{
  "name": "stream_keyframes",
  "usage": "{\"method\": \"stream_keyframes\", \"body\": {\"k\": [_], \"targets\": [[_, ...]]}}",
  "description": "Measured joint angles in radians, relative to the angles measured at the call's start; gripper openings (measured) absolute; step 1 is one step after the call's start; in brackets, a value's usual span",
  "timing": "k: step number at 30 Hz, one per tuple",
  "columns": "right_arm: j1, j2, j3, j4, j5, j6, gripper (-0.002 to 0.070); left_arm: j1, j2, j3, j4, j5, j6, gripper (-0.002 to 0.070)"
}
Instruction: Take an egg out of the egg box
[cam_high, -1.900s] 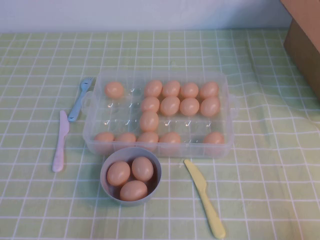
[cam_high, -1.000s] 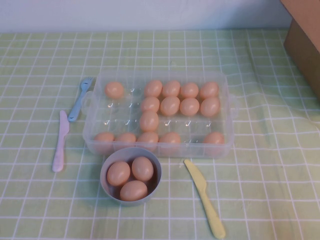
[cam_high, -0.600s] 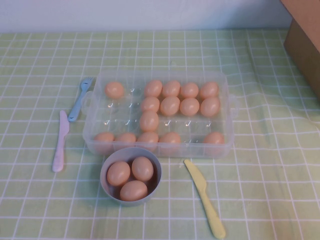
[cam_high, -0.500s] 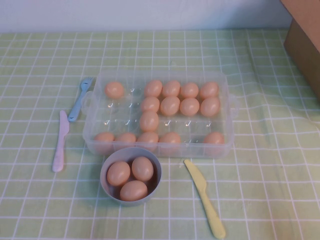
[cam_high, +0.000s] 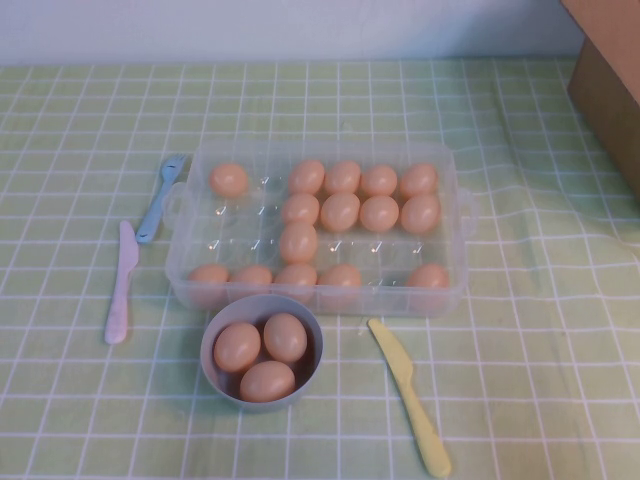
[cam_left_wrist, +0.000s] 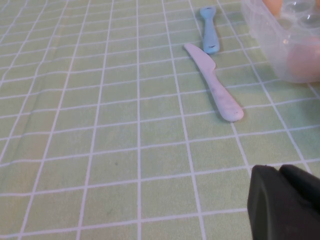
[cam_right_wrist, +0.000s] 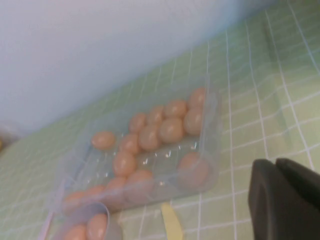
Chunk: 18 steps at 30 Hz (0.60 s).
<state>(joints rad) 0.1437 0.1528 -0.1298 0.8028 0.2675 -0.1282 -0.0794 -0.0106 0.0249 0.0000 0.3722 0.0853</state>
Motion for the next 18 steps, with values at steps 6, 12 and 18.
{"method": "stream_keyframes", "body": {"k": [6, 12, 18], "targets": [[0.000, 0.240, -0.152, -0.103, 0.176, 0.000, -0.0017, 0.000, 0.000, 0.000, 0.000, 0.000, 0.000, -0.0003], [0.000, 0.453, -0.292, -0.207, 0.345, 0.000, -0.0017, 0.000, 0.000, 0.000, 0.000, 0.000, 0.000, -0.0003], [0.000, 0.632, -0.402, -0.272, 0.447, -0.013, -0.0017, 0.000, 0.000, 0.000, 0.000, 0.000, 0.000, -0.0003]]}}
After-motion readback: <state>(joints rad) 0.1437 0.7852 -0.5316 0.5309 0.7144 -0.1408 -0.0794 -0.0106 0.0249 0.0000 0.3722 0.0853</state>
